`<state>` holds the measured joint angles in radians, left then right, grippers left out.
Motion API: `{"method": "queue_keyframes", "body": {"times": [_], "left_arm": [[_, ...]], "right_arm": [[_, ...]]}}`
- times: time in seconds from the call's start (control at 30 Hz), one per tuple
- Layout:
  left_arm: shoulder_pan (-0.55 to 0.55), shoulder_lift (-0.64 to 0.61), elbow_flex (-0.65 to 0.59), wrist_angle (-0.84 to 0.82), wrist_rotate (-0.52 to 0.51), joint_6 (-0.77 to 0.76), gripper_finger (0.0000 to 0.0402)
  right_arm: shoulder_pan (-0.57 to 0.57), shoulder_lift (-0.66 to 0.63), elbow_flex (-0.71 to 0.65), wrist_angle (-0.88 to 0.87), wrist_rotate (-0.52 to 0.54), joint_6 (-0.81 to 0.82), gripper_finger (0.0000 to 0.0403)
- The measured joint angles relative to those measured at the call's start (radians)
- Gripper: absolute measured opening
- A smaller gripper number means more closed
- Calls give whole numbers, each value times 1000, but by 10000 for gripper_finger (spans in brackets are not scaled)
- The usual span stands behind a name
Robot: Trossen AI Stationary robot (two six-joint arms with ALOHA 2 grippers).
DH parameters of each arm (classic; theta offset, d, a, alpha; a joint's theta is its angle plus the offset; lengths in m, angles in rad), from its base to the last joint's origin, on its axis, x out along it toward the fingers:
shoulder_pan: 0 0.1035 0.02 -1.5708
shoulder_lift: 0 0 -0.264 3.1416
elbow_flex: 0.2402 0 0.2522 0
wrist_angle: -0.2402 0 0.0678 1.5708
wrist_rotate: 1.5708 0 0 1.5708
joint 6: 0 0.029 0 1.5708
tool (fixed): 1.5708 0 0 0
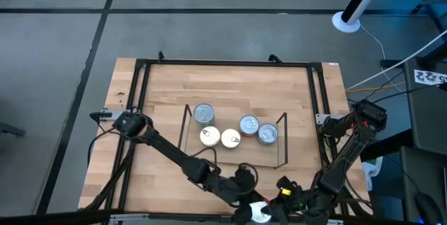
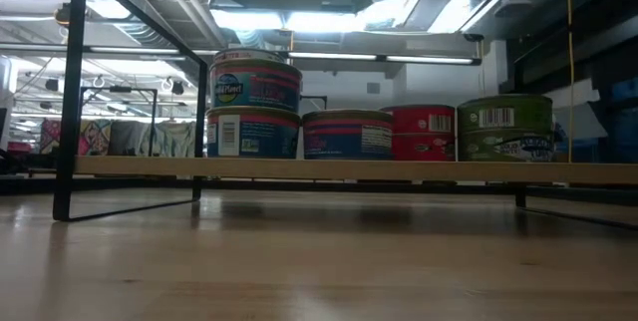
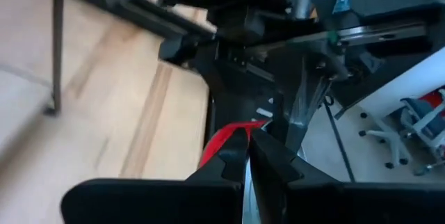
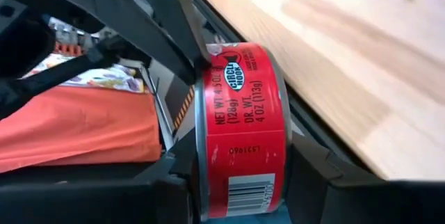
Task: Stack canned seafood by type on shelf
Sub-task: Stack the red tuna can on top of the red tuna cans on the shelf
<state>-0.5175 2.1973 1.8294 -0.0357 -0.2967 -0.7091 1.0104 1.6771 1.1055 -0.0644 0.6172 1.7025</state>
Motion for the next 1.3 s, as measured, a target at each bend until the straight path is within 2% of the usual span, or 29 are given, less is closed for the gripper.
{"method": "queue_keyframes", "body": {"times": [0.4,0.6,0.8,1.03,1.2,1.3], "left_arm": [[8,-187,-2,-184,-71,191,12],[18,-286,-2,-268,-87,276,13],[28,-387,-3,-343,-105,381,13],[62,-490,-4,-418,-114,458,13],[111,-548,-4,-481,-113,525,13],[160,-573,-4,-513,-113,575,13]], "right_arm": [[1,-26,211,-186,83,-252,135],[-17,-27,367,-400,125,-349,135],[-80,-27,516,-596,113,-471,136],[-237,-27,682,-807,-34,-626,136],[-401,-27,791,-960,-214,-748,136],[-516,-27,842,-1076,-359,-846,136]]}}
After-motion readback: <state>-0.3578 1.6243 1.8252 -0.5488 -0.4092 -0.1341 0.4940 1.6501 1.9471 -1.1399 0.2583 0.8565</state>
